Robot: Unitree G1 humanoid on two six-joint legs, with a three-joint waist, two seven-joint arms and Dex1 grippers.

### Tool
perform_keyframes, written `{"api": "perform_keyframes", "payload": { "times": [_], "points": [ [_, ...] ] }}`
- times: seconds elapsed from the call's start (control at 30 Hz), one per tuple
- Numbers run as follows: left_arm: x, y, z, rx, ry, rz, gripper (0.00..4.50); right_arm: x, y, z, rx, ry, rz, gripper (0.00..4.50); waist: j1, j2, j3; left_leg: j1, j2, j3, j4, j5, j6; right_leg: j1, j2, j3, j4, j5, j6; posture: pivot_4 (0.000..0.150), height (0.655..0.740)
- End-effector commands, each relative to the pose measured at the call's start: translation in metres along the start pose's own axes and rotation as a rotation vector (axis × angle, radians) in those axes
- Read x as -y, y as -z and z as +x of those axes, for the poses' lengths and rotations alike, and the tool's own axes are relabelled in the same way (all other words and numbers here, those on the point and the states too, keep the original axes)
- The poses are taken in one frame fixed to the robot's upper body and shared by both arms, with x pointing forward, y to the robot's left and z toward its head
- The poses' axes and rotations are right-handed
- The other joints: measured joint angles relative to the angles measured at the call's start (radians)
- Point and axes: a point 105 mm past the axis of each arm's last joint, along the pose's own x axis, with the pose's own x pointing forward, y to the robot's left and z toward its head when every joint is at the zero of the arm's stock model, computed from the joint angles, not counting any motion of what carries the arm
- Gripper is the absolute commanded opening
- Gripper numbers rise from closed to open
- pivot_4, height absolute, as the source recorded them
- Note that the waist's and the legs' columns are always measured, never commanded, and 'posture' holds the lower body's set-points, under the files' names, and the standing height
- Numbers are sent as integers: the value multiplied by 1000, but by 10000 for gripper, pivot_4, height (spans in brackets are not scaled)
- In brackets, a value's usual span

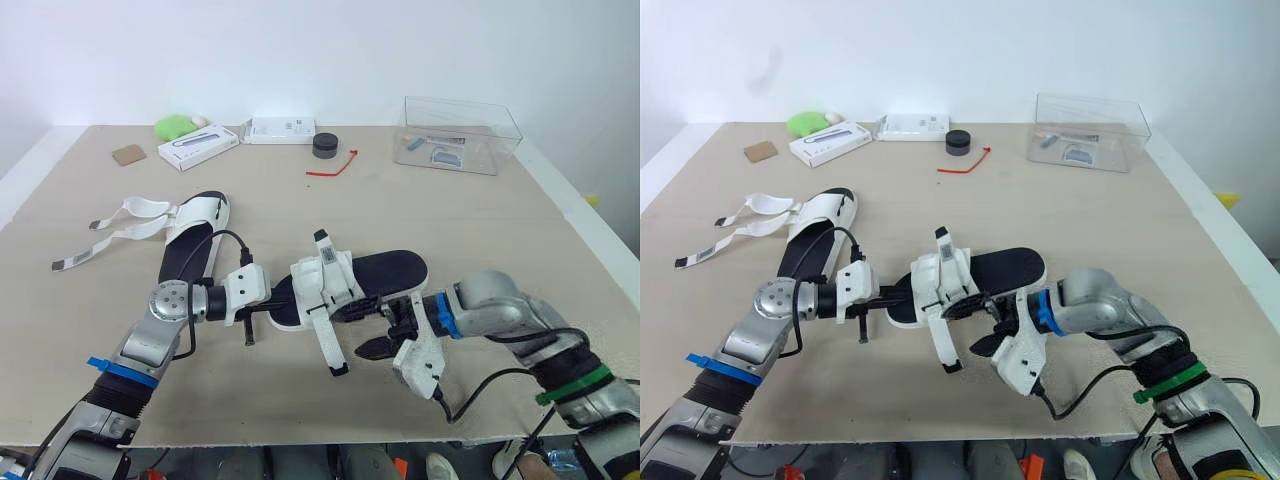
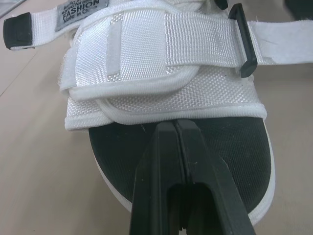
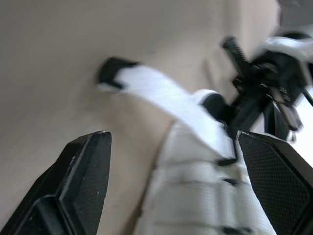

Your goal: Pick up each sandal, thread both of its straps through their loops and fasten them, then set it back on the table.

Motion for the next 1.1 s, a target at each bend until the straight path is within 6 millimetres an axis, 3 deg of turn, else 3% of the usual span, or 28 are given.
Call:
{"api": "perform_keyframes", "payload": {
  "times": [0.03, 0.3, 0.43, 0.67, 0.77, 0.93, 1.1],
  "points": [
    [7, 11, 0, -40, 12, -30, 0, 15, -3, 3, 44, 61, -99, 44101, 0, 0, 0, 0, 0, 0, 0, 0, 0, 0, 0, 1, 0, 0, 0, 1500, 7400],
    [7, 9, 0, -29, 2, -39, 0, 37, -7, 12, 117, 129, -107, 44101, 0, 0, 0, 2, 1, 3, 0, 0, 0, 1, 0, 3, 1, -1, -6, 1500, 7400],
    [8, 9, 0, -28, -3, -43, 0, 36, -14, 15, 165, 102, -68, 31469, 0, 0, 0, 3, 1, 3, 0, 0, 0, 1, -1, 3, 1, -2, -6, 1500, 7400],
    [8, 5, 2, -13, -9, -57, 0, 38, -16, 15, 200, 136, 93, 2206, 0, 0, 0, 3, 2, 3, 0, 0, 0, 1, -3, 2, 1, -2, -7, 1500, 7400],
    [8, 5, 2, -14, -11, -56, 0, 43, -16, 14, 226, 183, 236, 874, 0, 0, 0, 3, 2, 2, 0, 0, 0, 1, -4, 2, 1, -1, -6, 1500, 7400],
    [7, 5, 3, -15, -14, -50, 0, 68, -9, 8, 302, 350, 713, 874, 0, 0, 0, 3, 2, 2, -1, 0, 0, 1, -6, 1, 2, 1, -4, 1500, 7400],
    [6, 5, 3, -17, -17, -45, 0, 80, 7, 10, 312, 416, 1152, 874, 0, 0, 0, 2, 2, 1, 0, 0, 0, 1, -7, -5, 2, 1, -5, 1500, 7400]
  ]
}}
